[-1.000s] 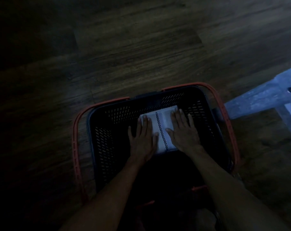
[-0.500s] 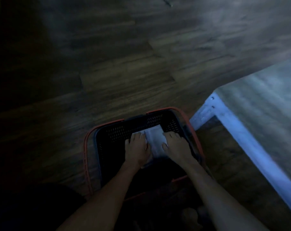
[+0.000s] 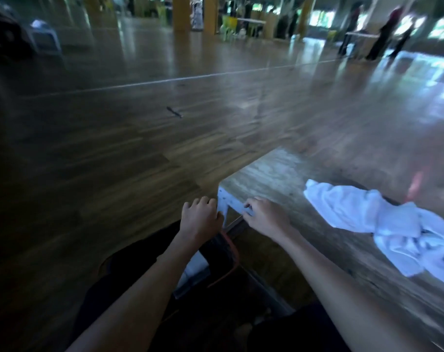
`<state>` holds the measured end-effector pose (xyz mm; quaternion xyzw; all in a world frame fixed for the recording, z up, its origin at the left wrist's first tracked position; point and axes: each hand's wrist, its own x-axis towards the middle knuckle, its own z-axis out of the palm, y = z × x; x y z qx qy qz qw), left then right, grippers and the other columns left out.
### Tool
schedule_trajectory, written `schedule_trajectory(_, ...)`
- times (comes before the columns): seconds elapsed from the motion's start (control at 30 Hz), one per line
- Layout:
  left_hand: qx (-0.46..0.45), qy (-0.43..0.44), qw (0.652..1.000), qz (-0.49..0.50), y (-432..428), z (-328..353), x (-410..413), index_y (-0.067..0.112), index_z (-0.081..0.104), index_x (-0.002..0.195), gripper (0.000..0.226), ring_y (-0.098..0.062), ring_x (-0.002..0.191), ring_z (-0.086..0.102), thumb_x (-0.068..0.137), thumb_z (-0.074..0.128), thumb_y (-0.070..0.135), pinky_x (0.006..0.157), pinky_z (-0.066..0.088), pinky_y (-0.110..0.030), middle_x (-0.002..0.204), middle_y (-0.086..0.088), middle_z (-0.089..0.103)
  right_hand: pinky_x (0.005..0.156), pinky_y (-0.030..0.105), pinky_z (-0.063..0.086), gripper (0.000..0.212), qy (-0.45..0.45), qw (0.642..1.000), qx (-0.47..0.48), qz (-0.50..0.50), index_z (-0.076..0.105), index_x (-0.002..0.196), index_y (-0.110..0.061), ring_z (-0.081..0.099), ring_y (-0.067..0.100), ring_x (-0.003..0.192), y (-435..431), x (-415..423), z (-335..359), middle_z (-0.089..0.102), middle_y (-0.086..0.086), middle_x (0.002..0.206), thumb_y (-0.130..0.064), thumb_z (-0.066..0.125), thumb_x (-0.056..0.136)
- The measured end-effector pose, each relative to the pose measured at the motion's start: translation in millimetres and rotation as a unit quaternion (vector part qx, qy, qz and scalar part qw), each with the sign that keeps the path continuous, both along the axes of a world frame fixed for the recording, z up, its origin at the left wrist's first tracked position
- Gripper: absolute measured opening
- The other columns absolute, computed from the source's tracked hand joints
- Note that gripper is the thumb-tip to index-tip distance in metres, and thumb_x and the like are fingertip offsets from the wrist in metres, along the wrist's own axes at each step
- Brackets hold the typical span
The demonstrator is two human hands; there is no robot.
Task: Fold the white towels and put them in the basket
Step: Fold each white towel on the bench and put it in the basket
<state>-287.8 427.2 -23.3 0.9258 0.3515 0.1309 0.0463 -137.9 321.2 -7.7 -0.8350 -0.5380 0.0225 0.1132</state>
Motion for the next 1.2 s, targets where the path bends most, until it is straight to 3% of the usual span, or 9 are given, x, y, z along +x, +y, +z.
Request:
schedule_trajectory(0.3, 0.017, 0.003, 0.993, -0.119, -68, 65, 68, 0.014, 0.056, 0.110, 0.036, -0.024, 0.101, 0.058, 0.092, 0.041, 0.041, 0.088, 0.038, -0.040, 0.111, -0.004, 0.060, 0.075, 0.036, 0.049, 0.021, -0.028, 0.993, 0.038, -0.112, 0.063, 0.097, -0.021, 0.061, 0.018, 0.097, -103, 46, 50, 0.067, -0.004, 0.099, -0.035, 0.053, 0.084)
schedule_trajectory(0.47, 0.016, 0.012, 0.982, -0.185, -109, 73, 110, 0.013, 0.055, 0.114, 0.039, -0.026, 0.103, 0.058, 0.092, 0.039, 0.040, 0.091, 0.040, -0.041, 0.116, -0.007, 0.059, 0.071, 0.030, 0.045, 0.029, -0.055, 0.979, 0.011, -0.196, 0.060, 0.110, -0.025, 0.061, 0.017, 0.099, -172, 66, 67, 0.066, -0.008, 0.106, -0.043, 0.049, 0.090)
schedule_trajectory(0.57, 0.015, 0.018, 0.976, -0.217, -134, 71, 131, 0.013, 0.055, 0.112, 0.038, -0.027, 0.102, 0.058, 0.093, 0.037, 0.040, 0.090, 0.038, -0.041, 0.115, -0.008, 0.059, 0.071, 0.029, 0.043, 0.029, -0.049, 0.970, 0.000, -0.236, 0.059, 0.112, -0.026, 0.060, 0.017, 0.101, -210, 76, 70, 0.065, -0.009, 0.106, -0.042, 0.049, 0.090)
schedule_trajectory(0.7, 0.011, 0.019, 0.966, -0.257, -164, 64, 158, 0.015, 0.056, 0.114, 0.037, -0.026, 0.103, 0.058, 0.093, 0.039, 0.040, 0.091, 0.036, -0.038, 0.117, -0.005, 0.059, 0.075, 0.032, 0.049, 0.026, -0.037, 0.957, 0.006, -0.286, 0.062, 0.101, -0.025, 0.062, 0.018, 0.092, -257, 92, 63, 0.066, -0.008, 0.088, -0.045, 0.050, 0.088)
schedule_trajectory(0.9, 0.004, 0.005, 0.947, -0.320, -201, 40, 193, 0.013, 0.059, 0.108, 0.035, -0.025, 0.097, 0.060, 0.091, 0.039, 0.038, 0.083, 0.040, -0.035, 0.109, -0.005, 0.061, 0.078, 0.030, 0.045, 0.029, -0.008, 0.937, -0.034, -0.349, 0.060, 0.111, -0.032, 0.059, 0.017, 0.102, -310, 108, 36, 0.066, -0.009, 0.104, -0.046, 0.050, 0.087)
schedule_trajectory(1.2, 0.031, -0.062, 0.921, -0.384, -229, 12, 257, 0.012, 0.060, 0.101, 0.028, -0.026, 0.094, 0.057, 0.090, 0.044, 0.032, 0.077, 0.037, -0.035, 0.101, -0.006, 0.060, 0.071, 0.029, 0.046, 0.017, -0.018, 0.918, 0.042, -0.394, 0.065, 0.094, -0.031, 0.063, 0.020, 0.088, -321, 147, 10, 0.068, -0.011, 0.091, -0.034, 0.050, 0.087)
